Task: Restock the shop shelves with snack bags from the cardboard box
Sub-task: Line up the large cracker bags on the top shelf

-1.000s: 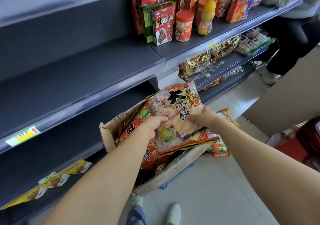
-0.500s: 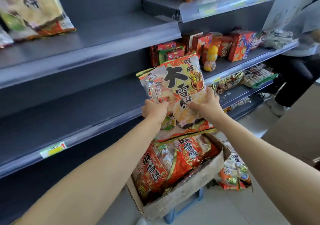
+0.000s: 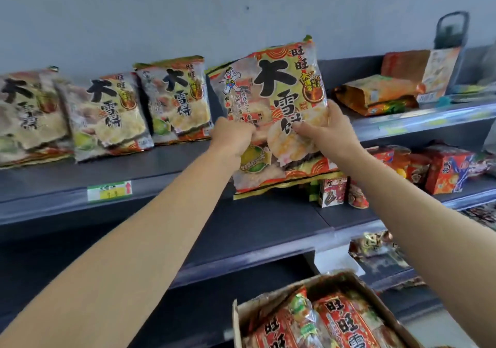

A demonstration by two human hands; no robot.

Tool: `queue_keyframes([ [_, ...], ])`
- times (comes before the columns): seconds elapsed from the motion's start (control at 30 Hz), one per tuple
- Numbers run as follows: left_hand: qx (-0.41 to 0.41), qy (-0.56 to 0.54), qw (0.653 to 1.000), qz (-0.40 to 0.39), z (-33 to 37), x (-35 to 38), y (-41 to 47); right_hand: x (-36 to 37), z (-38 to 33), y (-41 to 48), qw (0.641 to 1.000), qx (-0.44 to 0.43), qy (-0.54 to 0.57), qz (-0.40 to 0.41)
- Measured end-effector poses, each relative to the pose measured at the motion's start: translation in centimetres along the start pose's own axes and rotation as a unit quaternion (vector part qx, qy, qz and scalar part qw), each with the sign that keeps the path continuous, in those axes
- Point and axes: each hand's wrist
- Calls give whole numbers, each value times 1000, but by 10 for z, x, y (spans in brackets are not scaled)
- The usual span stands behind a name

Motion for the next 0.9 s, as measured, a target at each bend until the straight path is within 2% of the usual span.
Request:
queue_keyframes([
  [0.23, 46, 14, 999, -6, 29, -53, 79, 28, -28, 102, 997, -39, -65, 34],
  [0.43, 45, 51, 997, -23, 9, -62, 158, 51, -14, 167, 981, 59, -173, 71],
  [0.57, 24, 40, 998, -48, -16, -67, 197, 70, 15, 203, 984, 88, -148, 51],
  [0.77, 5, 22, 995, -96, -34, -73, 245, 88, 50, 248, 992, 119, -29, 31],
  [0.9, -1, 12, 994, -105, -48, -71, 261, 95, 58, 264, 991, 124, -47, 25],
])
Point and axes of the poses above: each hand's wrist, its own y-axis towards the middle knuckle, its own x-axis out of the palm, z = x × y, and after that the axes turned 15 degrees about -z, right-handed
